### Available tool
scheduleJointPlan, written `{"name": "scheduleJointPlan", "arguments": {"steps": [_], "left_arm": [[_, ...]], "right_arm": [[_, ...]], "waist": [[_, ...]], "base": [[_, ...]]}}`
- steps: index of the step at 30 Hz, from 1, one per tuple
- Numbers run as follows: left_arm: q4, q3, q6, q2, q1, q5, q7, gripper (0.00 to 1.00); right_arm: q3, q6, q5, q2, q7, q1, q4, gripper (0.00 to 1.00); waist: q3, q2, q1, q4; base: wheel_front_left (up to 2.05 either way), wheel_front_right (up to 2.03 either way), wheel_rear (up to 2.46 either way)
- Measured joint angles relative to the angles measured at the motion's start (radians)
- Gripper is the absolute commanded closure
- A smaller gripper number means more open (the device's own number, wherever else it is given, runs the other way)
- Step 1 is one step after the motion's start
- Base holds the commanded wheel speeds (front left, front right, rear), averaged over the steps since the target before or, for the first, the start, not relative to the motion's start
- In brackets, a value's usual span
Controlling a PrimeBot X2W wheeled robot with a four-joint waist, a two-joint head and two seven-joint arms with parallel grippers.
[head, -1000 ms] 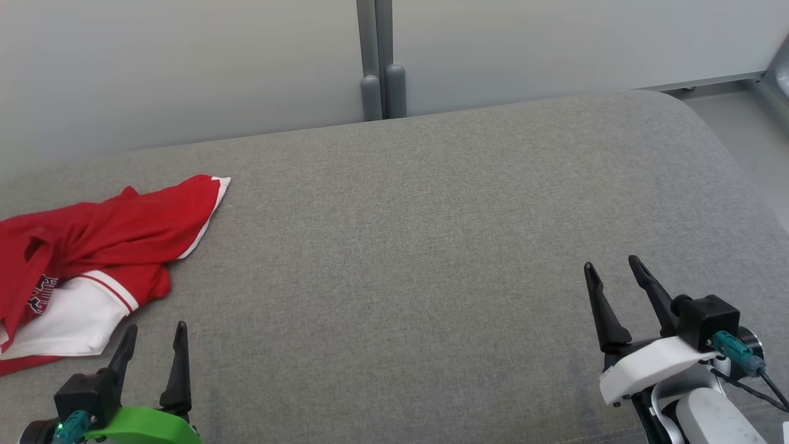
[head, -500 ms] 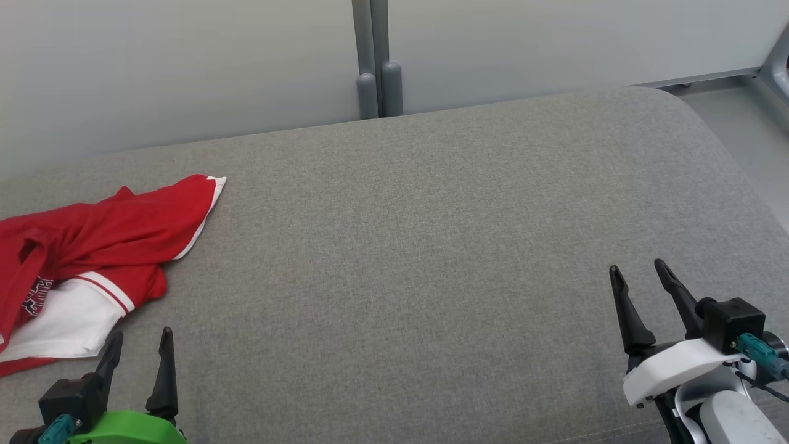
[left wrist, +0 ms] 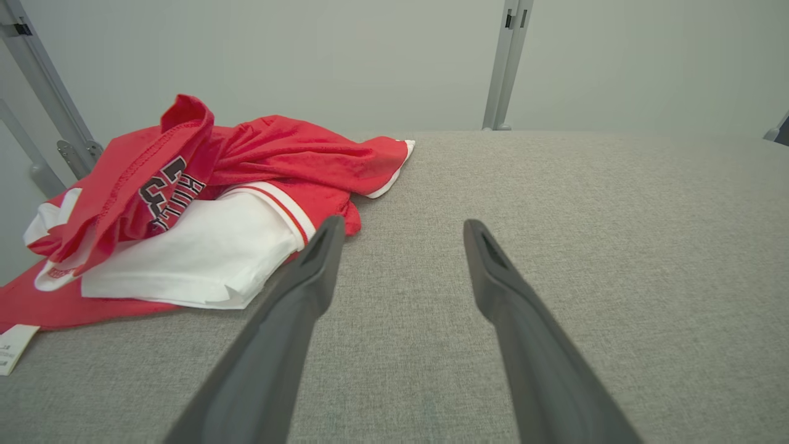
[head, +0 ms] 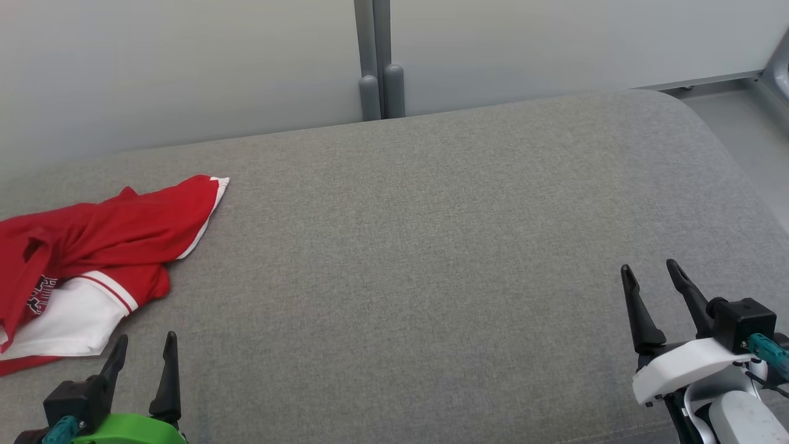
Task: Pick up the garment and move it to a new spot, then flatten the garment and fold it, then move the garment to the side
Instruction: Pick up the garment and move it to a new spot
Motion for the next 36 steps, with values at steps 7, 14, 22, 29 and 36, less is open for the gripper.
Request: {"name": "scheduleJointPlan", "arguments": {"steps": [7,14,22,29,36], "left_arm": [[0.004,-0.008,-0.009,-0.011,-0.002,0.011,0.000,0.00],[0.008,0.004,-0.009,-0.019,-0.003,0.022,0.000,0.00],[0.001,0.058,0.003,-0.022,0.012,0.022,0.000,0.00],[-0.005,0.078,0.011,-0.022,0.057,0.032,0.000,0.00],[-0.001,0.071,0.000,-0.022,0.057,0.039,0.000,0.00]], "right_arm": [[-0.009,0.009,-0.010,0.000,0.000,0.005,-0.001,0.00],[-0.004,0.028,-0.019,0.000,0.000,0.014,0.000,0.00],[0.047,0.062,-0.033,0.014,0.000,0.003,0.027,0.00],[0.060,0.071,-0.035,0.033,0.000,-0.007,0.048,0.00],[0.030,0.070,-0.034,0.038,0.000,-0.001,0.048,0.00]], "waist": [[-0.002,0.0000,0.0000,0.038],[-0.006,0.0000,0.0000,0.097],[-0.016,0.0000,0.0000,0.199],[-0.033,0.0000,0.0000,0.308],[-0.047,0.0000,0.0000,0.406]], "base": [[0.00,0.00,0.00],[0.00,0.00,0.00],[0.00,0.00,0.00],[0.00,0.00,0.00],[0.00,0.00,0.00]]}}
